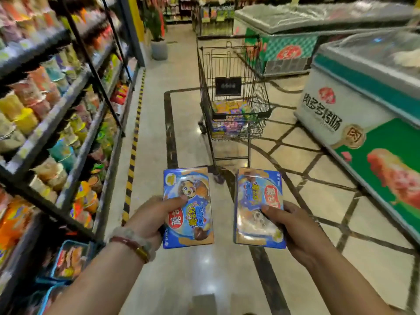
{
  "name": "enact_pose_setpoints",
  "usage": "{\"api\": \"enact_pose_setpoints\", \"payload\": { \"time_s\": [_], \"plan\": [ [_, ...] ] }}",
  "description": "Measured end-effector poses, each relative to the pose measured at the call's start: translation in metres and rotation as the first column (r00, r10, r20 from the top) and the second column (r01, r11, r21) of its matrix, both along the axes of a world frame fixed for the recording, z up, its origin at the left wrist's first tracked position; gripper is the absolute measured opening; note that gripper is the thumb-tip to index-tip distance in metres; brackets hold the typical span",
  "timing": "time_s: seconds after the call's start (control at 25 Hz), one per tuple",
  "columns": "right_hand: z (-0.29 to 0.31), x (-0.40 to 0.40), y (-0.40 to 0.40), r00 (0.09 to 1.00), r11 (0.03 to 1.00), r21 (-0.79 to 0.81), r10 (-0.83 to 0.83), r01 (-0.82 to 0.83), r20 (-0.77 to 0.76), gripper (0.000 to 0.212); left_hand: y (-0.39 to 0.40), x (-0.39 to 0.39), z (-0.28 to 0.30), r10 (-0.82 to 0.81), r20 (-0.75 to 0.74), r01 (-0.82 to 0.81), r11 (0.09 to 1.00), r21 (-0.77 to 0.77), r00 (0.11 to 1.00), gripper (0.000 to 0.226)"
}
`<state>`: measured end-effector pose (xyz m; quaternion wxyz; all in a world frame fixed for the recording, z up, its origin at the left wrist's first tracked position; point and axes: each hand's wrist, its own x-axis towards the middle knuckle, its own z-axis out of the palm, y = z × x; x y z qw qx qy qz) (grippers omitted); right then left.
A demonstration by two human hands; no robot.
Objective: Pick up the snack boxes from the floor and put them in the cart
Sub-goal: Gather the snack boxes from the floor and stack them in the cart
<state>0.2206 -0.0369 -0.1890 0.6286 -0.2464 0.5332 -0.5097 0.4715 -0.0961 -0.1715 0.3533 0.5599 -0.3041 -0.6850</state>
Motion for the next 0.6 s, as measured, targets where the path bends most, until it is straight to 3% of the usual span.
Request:
{"api": "enact_pose_setpoints", "payload": {
  "time_s": [0.2,0.48,0.6],
  "plan": [
    [-0.005,-0.059,-0.052,0.992,0.992,0.002,-0.123,0.123,-0.016,0.045,-0.079,-0.069,-0.005,-0.118,-0.021,0.119,0.993,0.025,0.993,0.015],
    [-0.01,-0.154,-0.179,0.992,0.994,0.022,-0.109,0.111,-0.055,0.053,-0.216,-0.173,-0.009,-0.122,-0.071,0.126,0.991,0.044,0.99,0.016],
    [-0.005,-0.185,-0.232,0.994,0.997,0.007,-0.081,0.081,-0.071,0.058,-0.266,-0.203,-0.01,-0.114,-0.12,0.118,0.993,0.024,0.986,0.028]
  ]
}}
